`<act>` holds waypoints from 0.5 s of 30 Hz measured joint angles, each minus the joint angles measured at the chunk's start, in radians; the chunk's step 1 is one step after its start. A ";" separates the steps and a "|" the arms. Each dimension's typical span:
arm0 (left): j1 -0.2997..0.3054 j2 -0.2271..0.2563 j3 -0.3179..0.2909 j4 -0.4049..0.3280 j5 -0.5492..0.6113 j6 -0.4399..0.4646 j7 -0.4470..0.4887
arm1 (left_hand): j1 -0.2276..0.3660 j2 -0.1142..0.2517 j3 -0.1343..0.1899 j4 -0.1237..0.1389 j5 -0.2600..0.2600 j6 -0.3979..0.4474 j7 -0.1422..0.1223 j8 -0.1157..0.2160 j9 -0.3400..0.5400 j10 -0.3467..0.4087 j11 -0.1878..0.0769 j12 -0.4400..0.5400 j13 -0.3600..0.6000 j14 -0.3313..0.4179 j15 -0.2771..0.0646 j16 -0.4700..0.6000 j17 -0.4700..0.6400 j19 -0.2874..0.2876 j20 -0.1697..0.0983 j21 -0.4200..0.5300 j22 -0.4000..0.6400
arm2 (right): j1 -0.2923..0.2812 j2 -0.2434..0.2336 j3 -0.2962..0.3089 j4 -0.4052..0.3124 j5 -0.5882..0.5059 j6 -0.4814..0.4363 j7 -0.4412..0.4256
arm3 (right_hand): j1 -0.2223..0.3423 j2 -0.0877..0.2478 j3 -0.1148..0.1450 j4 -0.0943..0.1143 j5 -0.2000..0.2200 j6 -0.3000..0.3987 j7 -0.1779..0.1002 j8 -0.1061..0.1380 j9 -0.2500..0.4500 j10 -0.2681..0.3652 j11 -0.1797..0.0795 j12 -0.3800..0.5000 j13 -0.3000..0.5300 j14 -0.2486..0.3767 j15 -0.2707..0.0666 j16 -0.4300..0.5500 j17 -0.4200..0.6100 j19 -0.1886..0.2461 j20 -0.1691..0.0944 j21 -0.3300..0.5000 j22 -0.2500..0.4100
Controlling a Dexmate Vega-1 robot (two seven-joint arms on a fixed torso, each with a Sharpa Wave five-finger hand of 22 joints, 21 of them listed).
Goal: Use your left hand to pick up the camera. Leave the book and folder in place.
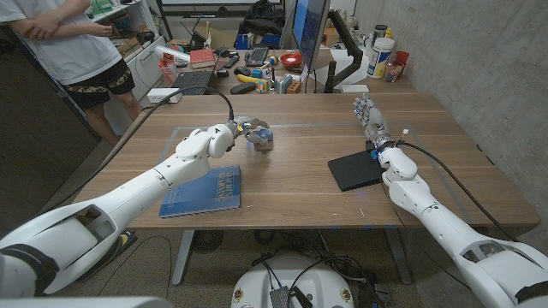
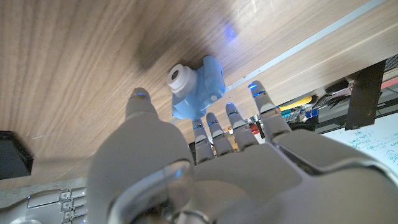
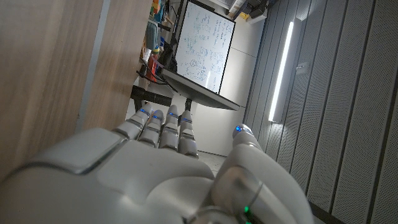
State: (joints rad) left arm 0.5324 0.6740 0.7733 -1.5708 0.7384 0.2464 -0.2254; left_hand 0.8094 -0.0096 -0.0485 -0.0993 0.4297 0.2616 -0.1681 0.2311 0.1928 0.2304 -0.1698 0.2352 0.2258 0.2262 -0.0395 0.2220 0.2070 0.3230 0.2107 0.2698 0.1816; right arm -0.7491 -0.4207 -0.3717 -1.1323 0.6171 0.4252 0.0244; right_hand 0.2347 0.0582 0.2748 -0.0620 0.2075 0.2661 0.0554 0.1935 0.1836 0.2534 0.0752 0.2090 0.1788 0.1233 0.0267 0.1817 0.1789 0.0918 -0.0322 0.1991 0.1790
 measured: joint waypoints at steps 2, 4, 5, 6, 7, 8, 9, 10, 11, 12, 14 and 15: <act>-0.003 -0.001 0.002 0.006 -0.002 -0.003 0.003 | 0.002 0.002 0.000 0.000 0.000 0.008 0.002 0.000 0.000 0.003 -0.003 0.000 0.000 0.000 0.000 0.000 0.000 0.006 0.002 0.000 0.000 | 0.001 0.001 0.000 0.002 -0.001 0.001 0.000 | 0.000 0.000 0.000 0.000 0.000 0.000 0.000 0.000 0.000 0.000 0.000 0.000 0.000 0.000 0.000 0.000 0.000 0.000 0.000 0.000 0.000; -0.006 -0.003 0.004 0.015 -0.002 -0.003 0.003 | 0.002 0.002 0.000 0.000 0.000 0.008 0.002 0.000 0.000 0.003 -0.003 0.000 0.000 0.002 -0.002 0.000 0.000 0.009 0.002 0.000 0.000 | 0.001 0.001 0.000 0.002 -0.002 0.001 0.000 | 0.000 0.000 0.000 0.000 0.000 0.000 0.000 0.000 0.000 0.000 0.000 0.000 0.000 0.000 0.000 0.000 0.000 0.000 0.000 0.000 0.000; -0.007 -0.003 0.005 0.018 -0.005 -0.012 0.012 | 0.003 0.003 0.000 0.000 0.000 0.011 0.000 0.000 0.000 0.006 -0.002 0.000 0.000 0.005 -0.002 0.000 0.000 0.009 0.002 0.000 0.000 | 0.005 0.004 -0.002 0.009 -0.003 0.001 0.000 | 0.000 0.000 0.000 0.000 0.000 0.000 0.000 0.000 0.000 0.000 0.000 0.000 0.000 0.000 0.000 0.000 0.000 0.000 0.000 0.000 0.000; -0.007 -0.004 0.006 0.021 -0.005 -0.012 0.012 | 0.008 0.004 0.000 0.000 0.000 0.014 -0.004 0.000 0.000 0.011 -0.003 0.000 0.000 0.007 0.001 0.000 0.000 0.009 0.002 0.000 0.000 | 0.005 0.004 -0.002 0.009 -0.003 0.001 0.000 | 0.000 0.000 0.000 0.000 0.000 0.000 0.000 0.000 0.000 0.000 0.000 0.000 0.000 0.000 0.000 0.000 0.000 0.000 0.000 0.000 0.000; -0.008 -0.004 0.006 0.023 -0.005 -0.012 0.012 | 0.010 0.002 0.001 -0.001 0.000 0.016 -0.005 0.000 0.000 0.011 -0.004 0.000 0.000 0.008 0.002 0.000 0.000 0.009 0.002 0.000 0.000 | 0.005 0.004 -0.002 0.009 -0.003 0.001 0.000 | 0.000 0.000 0.000 0.000 0.000 0.000 0.000 0.000 0.000 0.000 0.000 0.000 0.000 0.000 0.000 0.000 0.000 0.000 0.000 0.000 0.000; -0.009 -0.005 0.007 0.026 -0.005 -0.012 0.012 | 0.010 0.002 0.003 -0.003 0.000 0.016 -0.005 0.004 0.000 0.011 -0.003 0.000 0.000 0.012 -0.002 0.003 0.000 0.014 -0.001 0.000 0.000 | 0.005 0.004 -0.002 0.009 -0.004 0.001 0.000 | 0.000 0.000 0.000 0.000 0.000 0.000 0.000 0.000 0.000 0.000 0.000 0.000 0.000 0.000 0.000 0.000 0.000 0.000 0.000 0.000 0.000; -0.010 -0.006 0.008 0.031 -0.011 -0.024 0.023 | 0.011 0.004 0.004 -0.004 0.000 0.023 -0.005 0.006 0.002 0.011 -0.004 0.000 0.000 0.018 0.000 0.004 0.000 0.020 -0.001 0.000 0.000 | 0.008 0.007 -0.004 0.016 -0.004 0.001 0.000 | 0.000 0.000 0.000 0.000 0.000 0.000 0.000 0.000 0.000 0.000 0.000 0.000 0.000 0.000 0.000 0.000 0.000 0.000 0.000 0.000 0.000; -0.011 -0.007 0.008 0.033 -0.011 -0.024 0.023 | 0.015 0.008 0.004 -0.004 0.000 0.026 -0.006 0.006 0.005 0.015 -0.007 0.003 0.000 0.018 0.000 0.004 0.000 0.024 -0.001 0.000 0.000 | 0.008 0.007 -0.004 0.016 -0.004 0.001 0.000 | 0.000 0.000 0.000 0.000 0.000 0.000 0.000 0.000 0.000 0.000 0.000 0.000 0.000 0.000 0.000 0.000 0.000 0.000 0.000 0.000 0.000; -0.011 -0.007 0.009 0.034 -0.011 -0.024 0.023 | 0.018 0.010 0.004 -0.004 0.000 0.027 -0.005 0.006 0.005 0.020 -0.005 0.006 0.000 0.018 0.000 0.004 0.000 0.029 -0.003 0.000 0.000 | 0.008 0.007 -0.004 0.016 -0.005 0.001 0.000 | 0.000 0.000 0.000 0.000 0.000 0.000 0.000 0.000 0.000 0.000 0.000 0.000 0.000 0.000 0.000 0.000 0.000 0.000 0.000 0.000 0.000; -0.013 -0.007 0.009 0.038 -0.011 -0.024 0.023 | 0.019 0.009 0.004 -0.004 0.000 0.027 -0.005 0.006 0.005 0.021 -0.004 0.007 0.000 0.018 0.000 0.004 0.000 0.029 -0.003 0.000 0.000 | 0.008 0.007 -0.004 0.016 -0.005 0.001 0.000 | 0.000 0.000 0.000 0.000 0.000 0.000 0.000 0.000 0.000 0.000 0.000 0.000 0.000 0.000 0.000 0.000 0.000 0.000 0.000 0.000 0.000; -0.014 -0.008 0.011 0.042 -0.015 -0.030 0.029 | 0.023 0.005 0.004 -0.004 0.000 0.030 -0.009 0.010 0.005 0.024 -0.006 0.007 0.000 0.018 0.000 0.005 0.000 0.038 -0.002 0.000 0.000 | 0.009 0.009 -0.005 0.021 -0.005 0.001 0.000 | 0.000 0.000 0.000 0.000 0.000 0.000 0.000 0.000 0.000 0.000 0.000 0.000 0.000 0.000 0.000 0.000 0.000 0.000 0.000 0.000 0.000; -0.014 -0.008 0.011 0.043 -0.015 -0.030 0.029 | 0.023 0.005 0.005 -0.005 0.000 0.034 -0.009 0.010 0.005 0.025 -0.007 0.007 0.000 0.018 0.000 0.005 0.002 0.039 -0.004 0.000 0.000 | 0.009 0.009 -0.005 0.021 -0.005 0.001 0.000 | 0.000 0.000 0.000 0.000 0.000 0.000 0.000 0.000 0.000 0.000 0.000 0.000 0.000 0.000 0.000 0.000 0.000 0.000 0.000 0.000 0.000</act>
State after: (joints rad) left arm 0.5181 0.6662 0.7841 -1.5278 0.7237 0.2168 -0.1968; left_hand 0.8323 -0.0051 -0.0438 -0.1038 0.4297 0.2951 -0.1771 0.2409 0.1980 0.2554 -0.1771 0.2418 0.2257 0.2443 -0.0393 0.2266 0.2087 0.3624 0.2070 0.2698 0.1816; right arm -0.7397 -0.4116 -0.3768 -1.1118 0.6120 0.4266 0.0248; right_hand 0.2347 0.0582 0.2748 -0.0619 0.2075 0.2661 0.0554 0.1935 0.1836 0.2534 0.0753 0.2090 0.1788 0.1233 0.0267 0.1817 0.1789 0.0918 -0.0322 0.1991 0.1790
